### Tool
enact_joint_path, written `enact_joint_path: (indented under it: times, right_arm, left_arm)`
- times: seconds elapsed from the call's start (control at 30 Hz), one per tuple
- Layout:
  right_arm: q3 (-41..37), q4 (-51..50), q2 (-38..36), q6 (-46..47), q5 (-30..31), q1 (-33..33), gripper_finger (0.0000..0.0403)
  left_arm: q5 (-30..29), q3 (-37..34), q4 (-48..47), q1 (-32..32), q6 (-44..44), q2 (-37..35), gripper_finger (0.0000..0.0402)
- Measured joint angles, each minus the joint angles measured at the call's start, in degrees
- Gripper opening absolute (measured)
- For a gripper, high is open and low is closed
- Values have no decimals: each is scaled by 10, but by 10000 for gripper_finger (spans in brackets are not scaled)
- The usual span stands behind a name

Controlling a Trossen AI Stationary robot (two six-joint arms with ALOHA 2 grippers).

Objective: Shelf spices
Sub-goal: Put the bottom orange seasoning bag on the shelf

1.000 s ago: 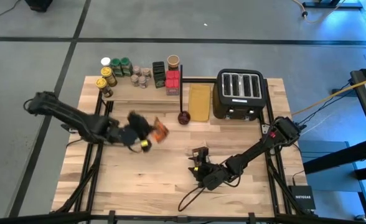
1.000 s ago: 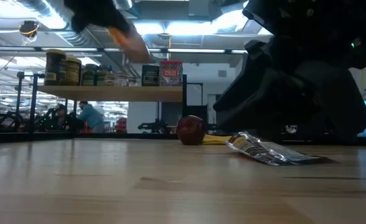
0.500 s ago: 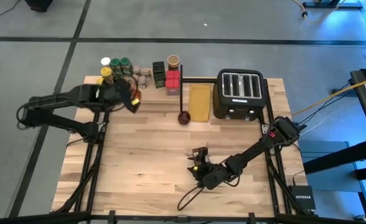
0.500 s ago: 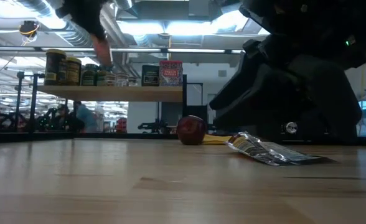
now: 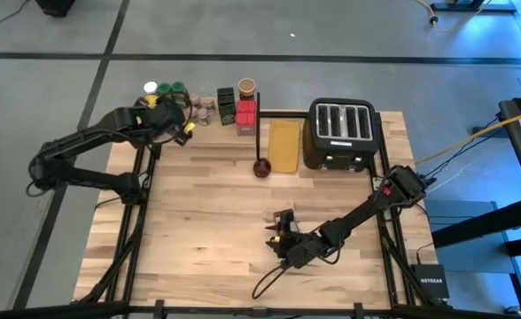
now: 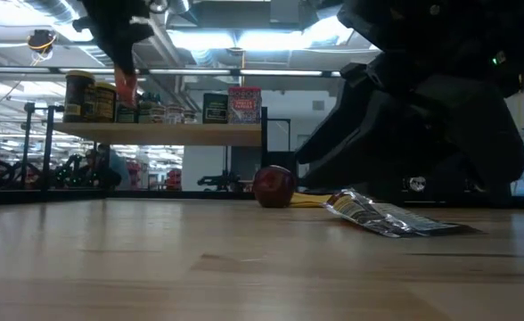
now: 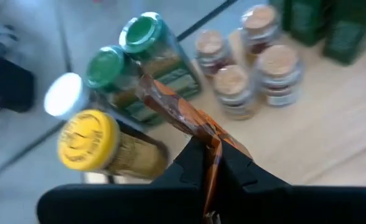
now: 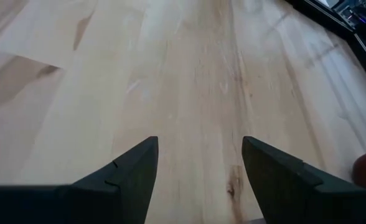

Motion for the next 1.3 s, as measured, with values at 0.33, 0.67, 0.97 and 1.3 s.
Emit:
enact_joint_path:
  times: [0.33,0.67,0.97,1.3]
  right_arm:
    - [0,0,0,1,-5,-4,236]
    - [0,0,0,1,-15,-3,236]
    - [0,1,0,1,-15,-3,236]
    - [0,2,0,3,-15,-3,236]
  left_arm:
    - [-9,-21,43,61,107,50,10]
    - [-9,-32,78,103,166,64,11]
    - [-9,-32,76,128,166,64,77]
    - [-9,1,69,113,192,54,149]
